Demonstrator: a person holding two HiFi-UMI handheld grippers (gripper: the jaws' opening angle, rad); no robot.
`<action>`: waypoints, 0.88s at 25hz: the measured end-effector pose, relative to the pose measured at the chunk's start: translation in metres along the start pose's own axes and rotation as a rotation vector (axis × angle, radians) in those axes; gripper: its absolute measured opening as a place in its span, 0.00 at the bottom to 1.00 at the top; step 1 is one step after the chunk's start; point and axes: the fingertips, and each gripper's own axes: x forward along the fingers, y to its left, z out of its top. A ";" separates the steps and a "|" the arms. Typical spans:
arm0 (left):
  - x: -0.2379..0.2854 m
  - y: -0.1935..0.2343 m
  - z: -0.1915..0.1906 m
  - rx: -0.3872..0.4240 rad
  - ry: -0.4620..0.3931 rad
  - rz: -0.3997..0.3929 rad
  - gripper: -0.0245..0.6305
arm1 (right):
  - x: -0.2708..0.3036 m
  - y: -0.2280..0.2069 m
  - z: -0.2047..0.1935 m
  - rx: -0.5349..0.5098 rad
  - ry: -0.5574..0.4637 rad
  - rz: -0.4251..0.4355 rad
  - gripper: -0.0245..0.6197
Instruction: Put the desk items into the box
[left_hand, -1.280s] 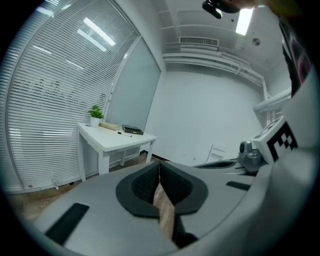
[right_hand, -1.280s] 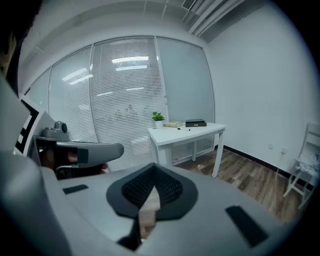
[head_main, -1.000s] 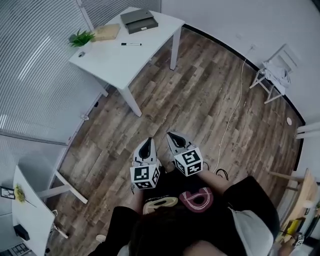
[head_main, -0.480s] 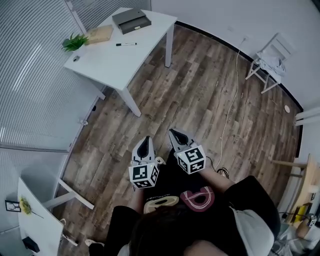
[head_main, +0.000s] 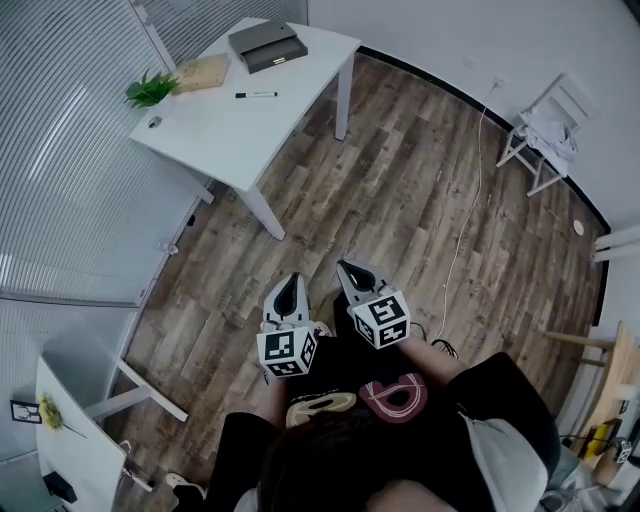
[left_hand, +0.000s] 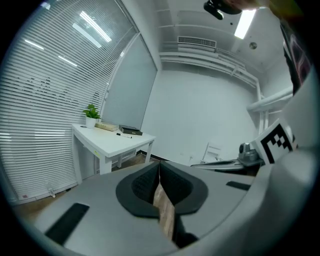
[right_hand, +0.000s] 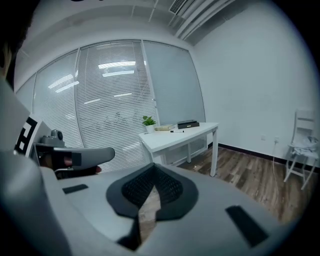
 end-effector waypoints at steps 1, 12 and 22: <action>0.005 0.001 0.001 -0.002 0.001 0.010 0.07 | 0.005 -0.004 0.002 -0.003 0.002 0.010 0.05; 0.083 0.011 0.032 -0.008 -0.017 0.107 0.07 | 0.077 -0.053 0.047 -0.056 0.010 0.150 0.05; 0.157 0.001 0.053 -0.036 -0.022 0.152 0.07 | 0.114 -0.119 0.074 -0.052 0.025 0.195 0.05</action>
